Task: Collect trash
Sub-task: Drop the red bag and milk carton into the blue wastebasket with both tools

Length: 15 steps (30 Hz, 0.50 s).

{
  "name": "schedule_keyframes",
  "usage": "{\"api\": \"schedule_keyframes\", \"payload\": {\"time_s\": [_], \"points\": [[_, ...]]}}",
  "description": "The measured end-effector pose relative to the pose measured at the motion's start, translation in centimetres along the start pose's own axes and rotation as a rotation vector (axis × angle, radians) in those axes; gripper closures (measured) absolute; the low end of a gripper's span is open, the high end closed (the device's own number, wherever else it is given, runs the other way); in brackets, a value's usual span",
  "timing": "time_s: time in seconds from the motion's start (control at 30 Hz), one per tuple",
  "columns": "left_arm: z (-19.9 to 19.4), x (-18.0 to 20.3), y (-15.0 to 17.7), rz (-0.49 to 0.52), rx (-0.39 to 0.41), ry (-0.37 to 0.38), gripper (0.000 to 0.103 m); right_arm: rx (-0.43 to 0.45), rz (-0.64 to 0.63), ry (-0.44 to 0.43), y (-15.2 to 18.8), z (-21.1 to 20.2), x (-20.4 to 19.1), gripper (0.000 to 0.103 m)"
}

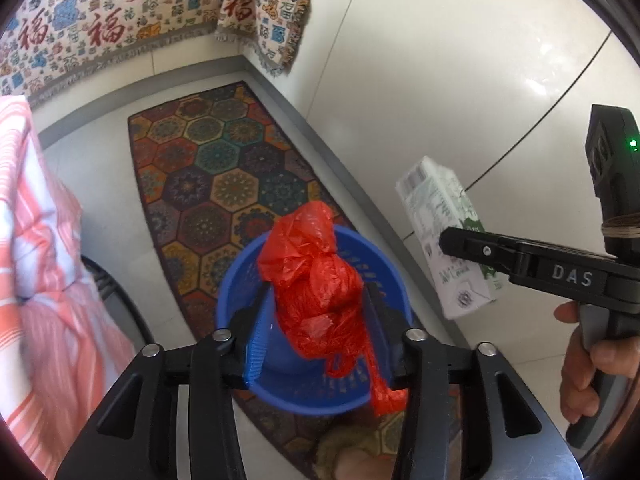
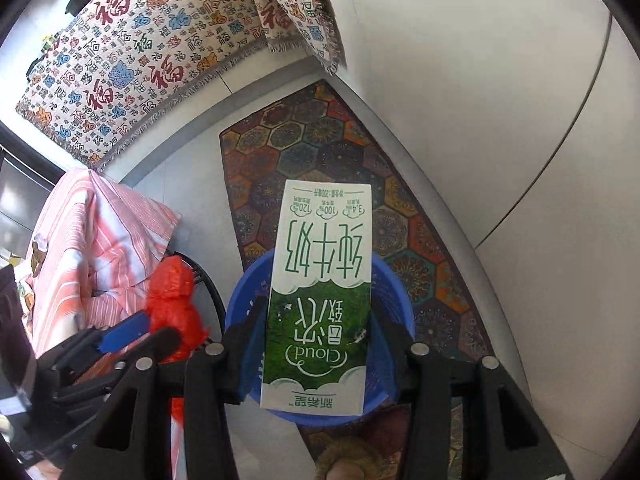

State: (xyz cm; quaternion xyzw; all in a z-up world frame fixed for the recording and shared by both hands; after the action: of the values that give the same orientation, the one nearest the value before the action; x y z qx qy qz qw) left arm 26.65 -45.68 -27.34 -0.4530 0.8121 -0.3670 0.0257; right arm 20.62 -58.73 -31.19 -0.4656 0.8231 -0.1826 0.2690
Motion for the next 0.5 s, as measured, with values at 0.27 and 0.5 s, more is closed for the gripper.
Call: {"api": "schedule_keyframes", "payload": {"time_s": [0.27, 0.5], "points": [[0.1, -1.1, -0.1, -0.031, 0.022, -0.009, 0.021, 0.001, 0.047, -0.018, 0.0, 0.1, 0.8, 0.034], [-9.1, -3.0, -0.1, -0.020, 0.148, -0.051, 0.017, 0.170, -0.026, -0.063, -1.8, -3.5, -2.4, 0.034]]}}
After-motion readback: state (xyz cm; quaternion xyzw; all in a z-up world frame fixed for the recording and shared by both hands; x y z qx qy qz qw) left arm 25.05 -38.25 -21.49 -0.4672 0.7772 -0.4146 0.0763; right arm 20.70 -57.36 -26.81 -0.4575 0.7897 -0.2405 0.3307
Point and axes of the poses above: each gripper's, at about its wrist camera, not at the fingertips, and z roughly the way its jaws point, x to its right, y to its underside, the point moved 3 cm from there along z, roughly the way its jaws point, and after that the axes turned 12 degrees about x, right-handed, at the moved point
